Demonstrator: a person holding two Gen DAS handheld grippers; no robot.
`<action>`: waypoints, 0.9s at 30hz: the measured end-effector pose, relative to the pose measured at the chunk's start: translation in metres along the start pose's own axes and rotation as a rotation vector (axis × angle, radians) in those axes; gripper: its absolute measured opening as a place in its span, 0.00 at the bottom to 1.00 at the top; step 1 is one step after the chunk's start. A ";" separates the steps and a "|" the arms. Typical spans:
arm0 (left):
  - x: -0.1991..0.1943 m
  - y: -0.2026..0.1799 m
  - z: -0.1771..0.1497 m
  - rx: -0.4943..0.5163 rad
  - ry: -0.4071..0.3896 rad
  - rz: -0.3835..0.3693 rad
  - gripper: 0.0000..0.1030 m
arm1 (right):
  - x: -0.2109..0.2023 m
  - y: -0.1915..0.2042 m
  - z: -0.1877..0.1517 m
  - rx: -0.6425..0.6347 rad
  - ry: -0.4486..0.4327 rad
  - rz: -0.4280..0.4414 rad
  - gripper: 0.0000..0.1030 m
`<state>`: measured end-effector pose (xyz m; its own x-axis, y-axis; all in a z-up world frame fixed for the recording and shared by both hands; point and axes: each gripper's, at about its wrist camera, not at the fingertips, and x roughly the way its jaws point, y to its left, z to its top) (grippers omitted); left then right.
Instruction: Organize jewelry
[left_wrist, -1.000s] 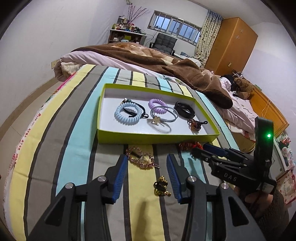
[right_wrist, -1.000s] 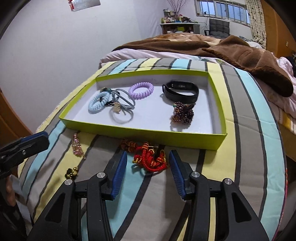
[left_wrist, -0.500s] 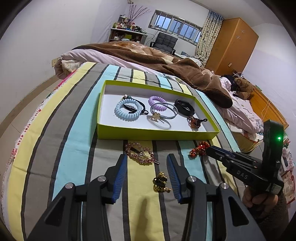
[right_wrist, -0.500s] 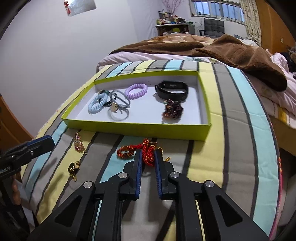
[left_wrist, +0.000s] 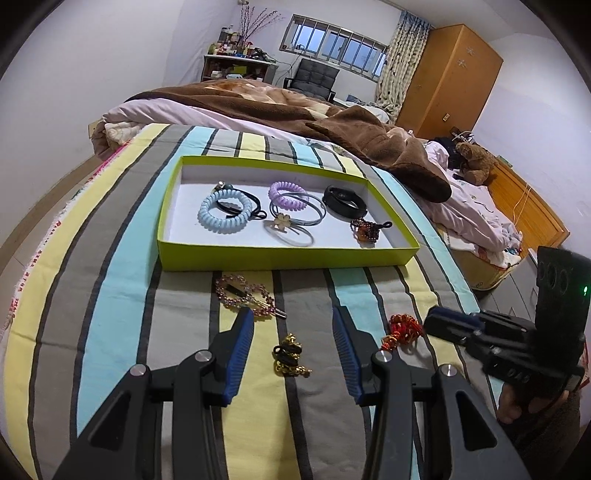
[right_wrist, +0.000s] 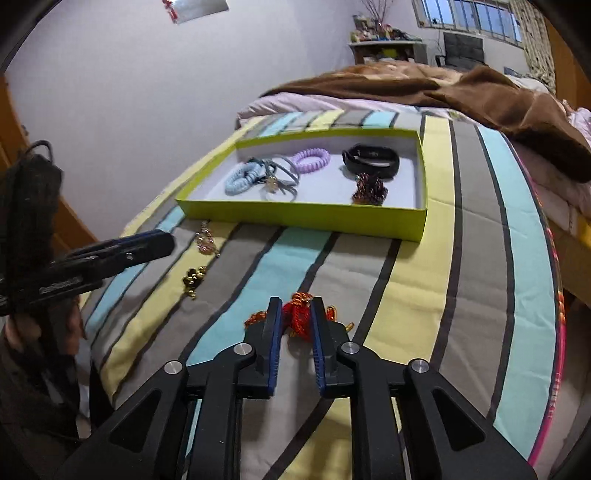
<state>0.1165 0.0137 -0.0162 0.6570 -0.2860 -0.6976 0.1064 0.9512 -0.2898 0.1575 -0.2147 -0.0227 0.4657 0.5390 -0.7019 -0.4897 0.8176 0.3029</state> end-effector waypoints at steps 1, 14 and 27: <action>0.001 -0.001 0.000 0.001 0.004 -0.003 0.45 | -0.002 -0.005 0.000 0.026 -0.011 0.010 0.22; 0.001 0.001 -0.007 -0.001 0.011 0.015 0.45 | 0.018 0.015 -0.011 -0.055 0.036 -0.117 0.17; 0.005 -0.001 -0.011 0.014 0.025 0.003 0.45 | -0.005 -0.023 -0.016 0.188 -0.050 0.024 0.13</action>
<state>0.1111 0.0101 -0.0263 0.6385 -0.2859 -0.7146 0.1154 0.9535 -0.2784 0.1546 -0.2392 -0.0359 0.4941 0.5644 -0.6613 -0.3572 0.8253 0.4374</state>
